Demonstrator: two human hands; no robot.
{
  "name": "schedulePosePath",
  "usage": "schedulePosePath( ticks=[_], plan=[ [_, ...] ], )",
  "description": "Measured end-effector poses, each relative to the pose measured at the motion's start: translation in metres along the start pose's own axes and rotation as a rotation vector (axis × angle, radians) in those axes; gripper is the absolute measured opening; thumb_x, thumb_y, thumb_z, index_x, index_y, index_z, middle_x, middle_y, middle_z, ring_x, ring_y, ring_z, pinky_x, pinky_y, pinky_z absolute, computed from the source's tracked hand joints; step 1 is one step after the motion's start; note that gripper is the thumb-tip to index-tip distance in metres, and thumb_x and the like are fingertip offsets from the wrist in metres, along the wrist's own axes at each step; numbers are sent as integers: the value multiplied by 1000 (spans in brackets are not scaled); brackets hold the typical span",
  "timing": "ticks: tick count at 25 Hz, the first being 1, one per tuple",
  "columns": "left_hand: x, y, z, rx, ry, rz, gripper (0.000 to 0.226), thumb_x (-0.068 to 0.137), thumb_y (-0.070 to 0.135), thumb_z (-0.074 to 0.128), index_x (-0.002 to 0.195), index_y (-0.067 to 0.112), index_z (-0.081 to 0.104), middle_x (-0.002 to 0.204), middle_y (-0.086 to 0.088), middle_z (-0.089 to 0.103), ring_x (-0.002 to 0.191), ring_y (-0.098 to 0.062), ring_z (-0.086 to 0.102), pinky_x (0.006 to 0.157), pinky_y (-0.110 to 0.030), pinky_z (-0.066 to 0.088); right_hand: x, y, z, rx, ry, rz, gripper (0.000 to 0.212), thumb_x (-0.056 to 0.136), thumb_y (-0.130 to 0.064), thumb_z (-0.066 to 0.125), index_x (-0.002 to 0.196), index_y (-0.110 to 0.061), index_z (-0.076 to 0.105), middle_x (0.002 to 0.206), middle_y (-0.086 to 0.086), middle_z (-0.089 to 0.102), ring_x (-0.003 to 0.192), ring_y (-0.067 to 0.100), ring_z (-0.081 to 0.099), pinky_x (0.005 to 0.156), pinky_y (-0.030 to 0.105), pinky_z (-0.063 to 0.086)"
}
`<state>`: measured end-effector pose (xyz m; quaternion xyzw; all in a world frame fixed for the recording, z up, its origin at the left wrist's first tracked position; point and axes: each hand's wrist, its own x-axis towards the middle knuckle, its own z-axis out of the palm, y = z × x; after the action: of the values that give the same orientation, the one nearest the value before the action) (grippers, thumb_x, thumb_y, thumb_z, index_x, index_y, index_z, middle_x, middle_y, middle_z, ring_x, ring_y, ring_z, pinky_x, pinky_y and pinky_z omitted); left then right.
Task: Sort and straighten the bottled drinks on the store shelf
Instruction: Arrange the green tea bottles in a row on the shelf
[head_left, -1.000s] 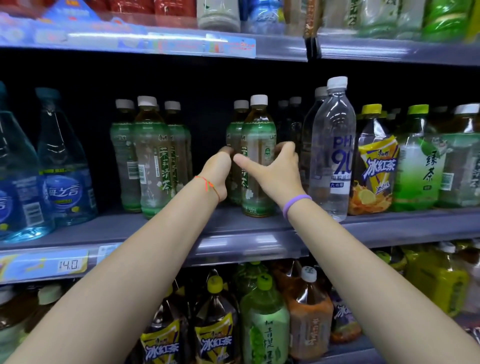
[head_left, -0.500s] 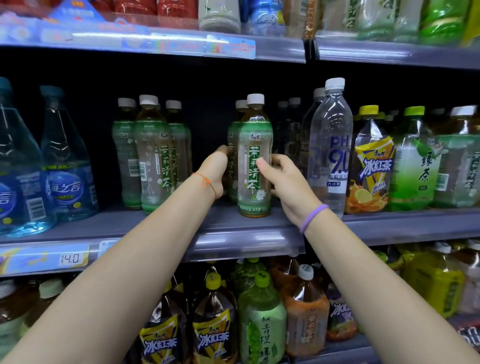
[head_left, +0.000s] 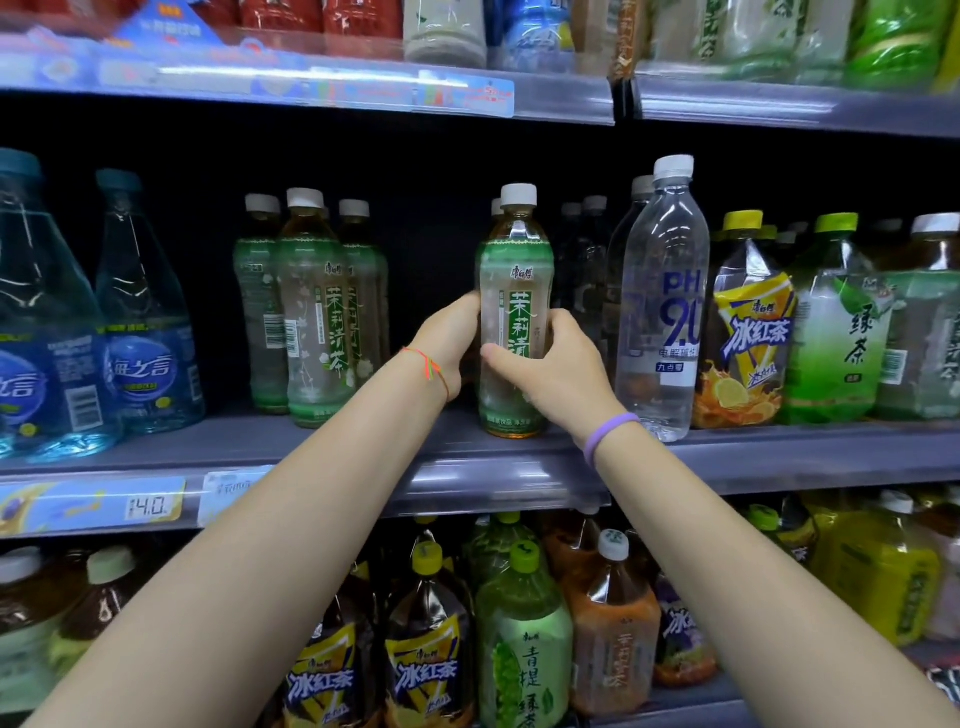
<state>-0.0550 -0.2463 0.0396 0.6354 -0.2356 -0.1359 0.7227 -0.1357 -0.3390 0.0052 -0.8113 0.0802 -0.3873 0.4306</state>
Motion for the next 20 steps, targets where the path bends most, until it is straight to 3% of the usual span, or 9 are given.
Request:
schedulePosePath(
  ticks=[3,7,9,11,12,14,16,18,20],
  plan=[
    [1,-1,2,-6,33,-8,28,97,31,50,90,17,73,87,-4,75,85,-22,70,78,-32,57,-1,-1,6,-58,61,-20,45,75,-43,73,108,-20,52,108,0,61,97,15,60,82,35,54],
    [3,-2,0,-3,47,-45,27,96,30,49,87,19,71,88,-4,73,91,-23,68,88,-36,55,-2,-6,8,-115,90,-31,49,77,-41,71,116,-21,50,109,-1,59,101,20,59,87,39,53],
    [-1,-3,-1,-14,93,-37,22,94,25,49,85,18,68,84,-3,70,86,-22,65,84,-34,54,-7,-9,12,-190,157,-59,71,77,-41,70,137,-18,39,122,3,54,114,25,53,98,44,46],
    [-3,-5,-8,-15,261,94,16,90,15,50,84,16,65,85,-5,67,82,-22,63,79,-33,53,-19,-18,22,-291,351,-168,94,77,-42,69,152,-11,21,135,10,42,126,28,41,106,44,37],
    [-5,-5,-14,-17,355,196,17,89,10,50,84,17,65,84,-4,66,77,-21,63,76,-33,53,-26,-26,28,-302,455,-269,94,77,-40,69,152,-6,22,138,12,40,129,29,39,107,43,36],
    [-20,2,-30,-12,435,421,27,87,4,46,79,21,65,76,0,63,62,-15,59,66,-32,52,-34,-43,43,-280,571,-477,80,77,-29,68,145,-2,35,137,15,44,128,30,42,107,42,36],
    [-36,11,-53,88,481,659,29,83,3,46,74,24,64,72,4,61,60,-13,57,64,-33,51,-34,-59,61,-240,576,-602,60,77,-16,64,133,-2,49,128,15,51,121,30,48,104,40,39],
    [-50,18,-79,266,588,917,23,78,2,48,84,17,65,91,-1,57,73,-9,54,76,-24,49,-32,-70,82,-147,467,-627,35,79,-7,59,114,-5,59,109,9,58,101,24,55,90,38,46],
    [-51,19,-100,428,730,1050,31,75,3,51,105,4,60,110,-12,49,94,-18,53,90,-23,42,-28,-74,96,-54,263,-460,18,84,-6,56,101,-9,61,89,1,60,80,15,55,74,33,48]
  ],
)
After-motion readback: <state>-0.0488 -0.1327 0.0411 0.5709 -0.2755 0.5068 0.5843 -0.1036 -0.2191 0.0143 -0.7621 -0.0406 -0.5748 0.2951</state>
